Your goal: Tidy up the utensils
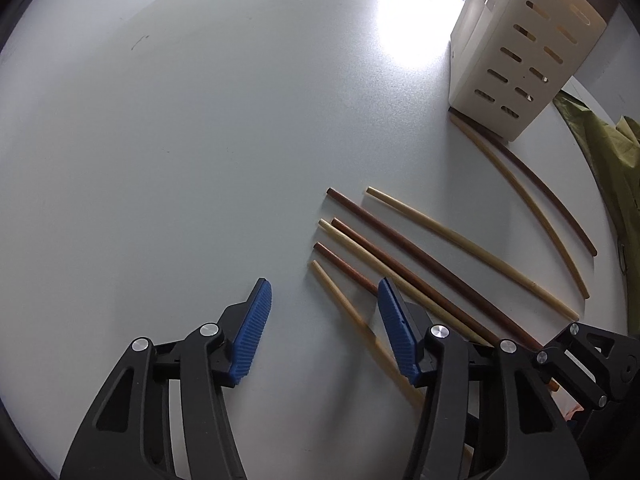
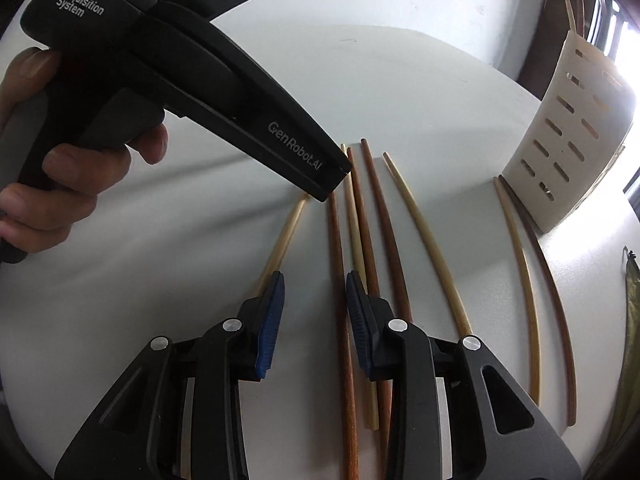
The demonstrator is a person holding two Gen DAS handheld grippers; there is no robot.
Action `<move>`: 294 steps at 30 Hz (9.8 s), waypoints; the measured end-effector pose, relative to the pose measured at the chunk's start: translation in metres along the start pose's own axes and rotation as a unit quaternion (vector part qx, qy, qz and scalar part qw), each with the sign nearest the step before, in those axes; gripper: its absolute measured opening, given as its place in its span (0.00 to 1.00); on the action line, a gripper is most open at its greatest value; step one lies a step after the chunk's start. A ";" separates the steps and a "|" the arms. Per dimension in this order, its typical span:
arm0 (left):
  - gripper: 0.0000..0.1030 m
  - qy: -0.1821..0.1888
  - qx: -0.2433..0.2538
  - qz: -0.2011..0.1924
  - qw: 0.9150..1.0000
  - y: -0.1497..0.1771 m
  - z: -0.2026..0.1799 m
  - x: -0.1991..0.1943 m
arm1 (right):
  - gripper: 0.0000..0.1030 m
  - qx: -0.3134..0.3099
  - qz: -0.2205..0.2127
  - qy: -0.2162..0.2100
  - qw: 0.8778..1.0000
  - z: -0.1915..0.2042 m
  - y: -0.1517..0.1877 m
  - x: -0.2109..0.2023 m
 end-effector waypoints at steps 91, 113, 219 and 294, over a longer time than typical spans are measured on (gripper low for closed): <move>0.15 -0.033 -0.032 0.038 0.998 -0.009 0.044 -0.004 | 0.06 0.072 -0.097 0.004 0.993 -0.026 -0.030 -0.058; 0.03 0.054 -0.012 -0.065 0.996 -0.034 0.004 -0.071 | 0.06 0.138 -0.249 0.010 0.959 -0.044 -0.071 -0.131; 0.39 -0.009 0.006 -0.110 0.994 -0.233 0.037 0.098 | 0.06 0.170 -0.349 0.107 0.915 -0.133 -0.097 -0.200; 0.04 0.049 0.027 -0.520 0.852 -0.328 -0.204 -0.186 | 0.06 0.162 -0.371 0.168 0.899 -0.237 -0.151 -0.164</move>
Point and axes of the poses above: each gripper's, at about its wrist camera, not at the fingertips, and x roughly the way its jaws point, z to its left, y to its underside, the point moved 8 cm from there along x, roughly the way its jaws point, and after that the axes turned 13 degrees about -z, right-handed, at the moved point
